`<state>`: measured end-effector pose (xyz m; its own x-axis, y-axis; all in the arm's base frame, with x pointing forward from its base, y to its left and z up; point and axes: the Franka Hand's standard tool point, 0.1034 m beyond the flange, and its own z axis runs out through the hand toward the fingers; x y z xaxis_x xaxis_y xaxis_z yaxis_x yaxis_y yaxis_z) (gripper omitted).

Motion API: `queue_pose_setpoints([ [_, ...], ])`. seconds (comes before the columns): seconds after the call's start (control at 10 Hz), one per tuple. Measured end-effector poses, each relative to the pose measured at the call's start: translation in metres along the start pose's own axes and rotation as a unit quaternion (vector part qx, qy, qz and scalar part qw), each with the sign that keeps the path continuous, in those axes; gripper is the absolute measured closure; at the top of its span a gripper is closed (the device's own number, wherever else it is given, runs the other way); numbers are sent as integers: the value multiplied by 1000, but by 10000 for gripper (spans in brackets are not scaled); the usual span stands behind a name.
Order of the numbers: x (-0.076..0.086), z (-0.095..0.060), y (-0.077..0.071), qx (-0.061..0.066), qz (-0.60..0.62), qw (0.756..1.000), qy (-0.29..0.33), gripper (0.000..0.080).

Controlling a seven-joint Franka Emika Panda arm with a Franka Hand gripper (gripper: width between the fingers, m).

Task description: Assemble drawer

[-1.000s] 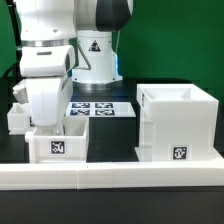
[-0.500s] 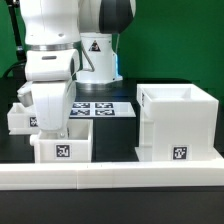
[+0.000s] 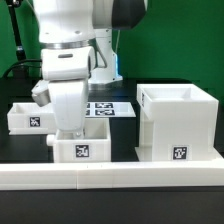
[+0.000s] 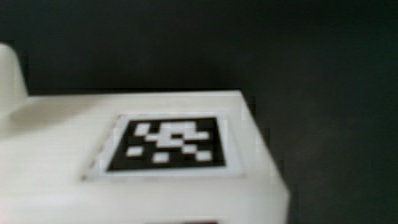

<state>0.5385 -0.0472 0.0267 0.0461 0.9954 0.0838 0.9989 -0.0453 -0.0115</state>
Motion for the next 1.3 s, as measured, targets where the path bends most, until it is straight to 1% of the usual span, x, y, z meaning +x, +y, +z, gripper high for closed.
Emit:
queue_pose_setpoints([
  [0.2, 6, 6, -1, 18, 3, 1000, 6, 757],
  [0.4, 4, 6, -1, 17, 5, 1000, 5, 757],
  [0.5, 3, 8, -2, 14, -1, 1000, 5, 757],
  [0.6, 1, 14, -7, 8, -5, 1000, 4, 757],
  [0.9, 19, 20, -7, 7, -8, 1000, 11, 757],
  [1.1, 29, 22, -3, -2, 5, 1000, 14, 757],
  [1.2, 34, 21, 0, 2, 9, 1000, 14, 757],
  [1.3, 38, 19, 5, 0, 16, 1000, 15, 757],
])
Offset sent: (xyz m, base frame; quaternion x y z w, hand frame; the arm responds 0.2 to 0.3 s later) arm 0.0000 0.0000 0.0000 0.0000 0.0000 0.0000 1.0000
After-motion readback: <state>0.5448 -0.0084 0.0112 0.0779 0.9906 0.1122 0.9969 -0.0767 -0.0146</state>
